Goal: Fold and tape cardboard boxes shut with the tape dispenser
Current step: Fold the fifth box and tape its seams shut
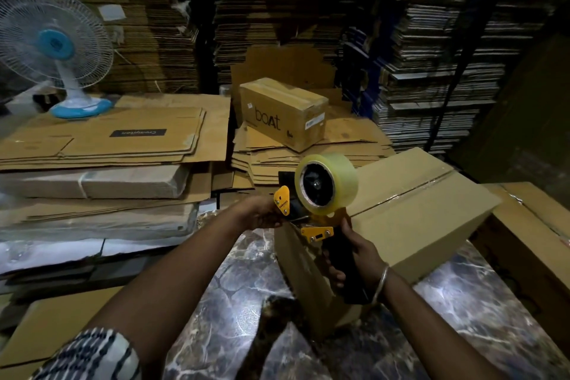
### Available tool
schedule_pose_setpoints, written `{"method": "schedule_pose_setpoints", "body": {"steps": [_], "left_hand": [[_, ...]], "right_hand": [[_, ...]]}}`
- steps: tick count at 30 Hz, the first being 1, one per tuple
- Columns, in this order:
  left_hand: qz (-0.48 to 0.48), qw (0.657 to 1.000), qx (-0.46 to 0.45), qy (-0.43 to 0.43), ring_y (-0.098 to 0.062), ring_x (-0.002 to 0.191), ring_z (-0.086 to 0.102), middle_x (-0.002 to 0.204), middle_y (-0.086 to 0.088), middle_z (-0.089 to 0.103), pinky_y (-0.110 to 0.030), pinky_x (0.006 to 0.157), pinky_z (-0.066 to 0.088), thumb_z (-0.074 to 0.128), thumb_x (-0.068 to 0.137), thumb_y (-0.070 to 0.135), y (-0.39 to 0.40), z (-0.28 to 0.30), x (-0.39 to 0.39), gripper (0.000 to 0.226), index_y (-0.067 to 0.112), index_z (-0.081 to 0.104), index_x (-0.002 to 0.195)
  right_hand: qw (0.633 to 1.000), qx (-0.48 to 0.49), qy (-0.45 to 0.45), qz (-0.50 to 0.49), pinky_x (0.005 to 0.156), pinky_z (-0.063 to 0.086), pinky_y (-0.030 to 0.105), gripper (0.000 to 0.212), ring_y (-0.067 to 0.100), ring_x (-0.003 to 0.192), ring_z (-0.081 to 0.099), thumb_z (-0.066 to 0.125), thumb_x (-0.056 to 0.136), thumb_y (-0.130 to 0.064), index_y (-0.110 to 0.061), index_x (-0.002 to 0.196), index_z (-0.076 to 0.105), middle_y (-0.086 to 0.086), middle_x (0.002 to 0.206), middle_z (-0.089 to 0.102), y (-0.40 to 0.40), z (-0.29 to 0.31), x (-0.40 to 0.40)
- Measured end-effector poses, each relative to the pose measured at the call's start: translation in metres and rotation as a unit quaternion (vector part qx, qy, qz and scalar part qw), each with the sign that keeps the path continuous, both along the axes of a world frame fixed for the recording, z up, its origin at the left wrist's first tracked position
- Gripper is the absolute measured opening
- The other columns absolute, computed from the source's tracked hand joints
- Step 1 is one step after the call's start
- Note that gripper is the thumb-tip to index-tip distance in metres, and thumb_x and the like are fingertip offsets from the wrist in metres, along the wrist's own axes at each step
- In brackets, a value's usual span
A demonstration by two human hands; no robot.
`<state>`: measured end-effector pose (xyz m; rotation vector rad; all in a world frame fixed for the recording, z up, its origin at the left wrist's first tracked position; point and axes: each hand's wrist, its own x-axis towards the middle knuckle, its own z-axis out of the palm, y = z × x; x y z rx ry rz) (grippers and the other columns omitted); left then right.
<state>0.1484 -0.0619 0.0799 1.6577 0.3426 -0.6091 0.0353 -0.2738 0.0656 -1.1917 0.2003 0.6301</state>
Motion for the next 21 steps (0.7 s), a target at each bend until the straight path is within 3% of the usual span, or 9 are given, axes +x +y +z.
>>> {"method": "schedule_pose_setpoints", "body": {"steps": [3, 5, 10, 12, 14, 16, 19, 21], "left_hand": [[0.036, 0.994, 0.075, -0.075, -0.014, 0.038, 0.057, 0.046, -0.008, 0.054, -0.024, 0.046, 0.051, 0.053, 0.096, -0.003, 0.002, -0.005, 0.017, 0.032, 0.004, 0.056, 0.065], [0.065, 0.984, 0.113, -0.123, -0.022, 0.042, 0.057, 0.049, -0.013, 0.053, -0.031, 0.051, 0.049, 0.056, 0.091, -0.010, 0.010, -0.012, 0.031, 0.034, 0.001, 0.056, 0.059], [0.070, 0.966, 0.165, -0.187, -0.024, 0.055, 0.055, 0.053, -0.014, 0.058, -0.039, 0.062, 0.047, 0.066, 0.091, 0.002, 0.024, -0.047, 0.062, 0.049, 0.011, 0.061, 0.043], [0.069, 0.962, 0.174, -0.199, -0.025, 0.060, 0.056, 0.054, -0.011, 0.058, -0.037, 0.067, 0.048, 0.066, 0.091, 0.003, 0.019, -0.048, 0.066, 0.044, 0.014, 0.065, 0.048], [0.066, 0.958, 0.184, -0.210, -0.026, 0.070, 0.061, 0.063, -0.011, 0.060, -0.040, 0.075, 0.055, 0.065, 0.089, 0.003, 0.015, -0.043, 0.067, 0.025, 0.012, 0.071, 0.066], [0.073, 0.950, 0.201, -0.229, -0.028, 0.070, 0.063, 0.062, -0.015, 0.060, -0.047, 0.073, 0.057, 0.064, 0.086, -0.001, 0.013, -0.041, 0.068, 0.028, 0.011, 0.065, 0.061], [0.061, 0.931, 0.254, -0.256, -0.028, 0.063, 0.059, 0.054, -0.013, 0.054, -0.038, 0.063, 0.050, 0.060, 0.084, -0.006, 0.012, -0.039, 0.063, 0.040, 0.011, 0.058, 0.048], [0.044, 0.927, 0.275, -0.251, -0.026, 0.065, 0.057, 0.059, -0.014, 0.056, -0.031, 0.063, 0.042, 0.059, 0.086, -0.004, 0.013, -0.037, 0.062, 0.035, 0.008, 0.059, 0.053]], "right_hand": [[0.999, -0.026, 0.007, -0.021, 0.042, 0.027, 0.023, 0.066, 0.017, 0.040, 0.034, 0.045, 0.081, -0.072, -0.007, 0.079, 0.051, 0.003, 0.057, 0.041, 0.005, 0.003, -0.002], [0.999, -0.037, -0.004, -0.036, 0.042, 0.027, 0.023, 0.063, 0.018, 0.040, 0.034, 0.047, 0.082, -0.071, -0.008, 0.081, 0.051, 0.004, 0.058, 0.039, 0.008, 0.003, -0.003], [0.993, -0.084, -0.057, -0.058, 0.043, 0.025, 0.023, 0.060, 0.019, 0.040, 0.034, 0.046, 0.084, -0.069, -0.011, 0.075, 0.059, 0.008, 0.063, 0.042, 0.013, -0.001, -0.004], [0.990, -0.100, -0.073, -0.071, 0.043, 0.025, 0.023, 0.057, 0.020, 0.039, 0.035, 0.050, 0.078, -0.072, -0.017, 0.066, 0.064, 0.012, 0.066, 0.041, 0.019, -0.005, -0.001], [0.988, -0.112, -0.078, -0.078, 0.043, 0.027, 0.022, 0.058, 0.021, 0.039, 0.036, 0.051, 0.074, -0.074, -0.018, 0.063, 0.065, 0.012, 0.064, 0.041, 0.023, -0.009, 0.000], [0.987, -0.116, -0.083, -0.079, 0.042, 0.028, 0.023, 0.061, 0.021, 0.039, 0.036, 0.051, 0.073, -0.074, -0.015, 0.064, 0.063, 0.012, 0.060, 0.042, 0.026, -0.011, 0.001], [0.985, -0.130, -0.085, -0.077, 0.042, 0.031, 0.023, 0.066, 0.021, 0.040, 0.039, 0.053, 0.070, -0.076, -0.011, 0.069, 0.065, 0.011, 0.058, 0.045, 0.031, -0.011, 0.004], [0.982, -0.145, -0.095, -0.078, 0.042, 0.034, 0.025, 0.093, 0.021, 0.042, 0.042, 0.059, 0.060, -0.087, 0.002, 0.083, 0.067, 0.011, 0.060, 0.047, 0.034, -0.017, 0.009]]}}
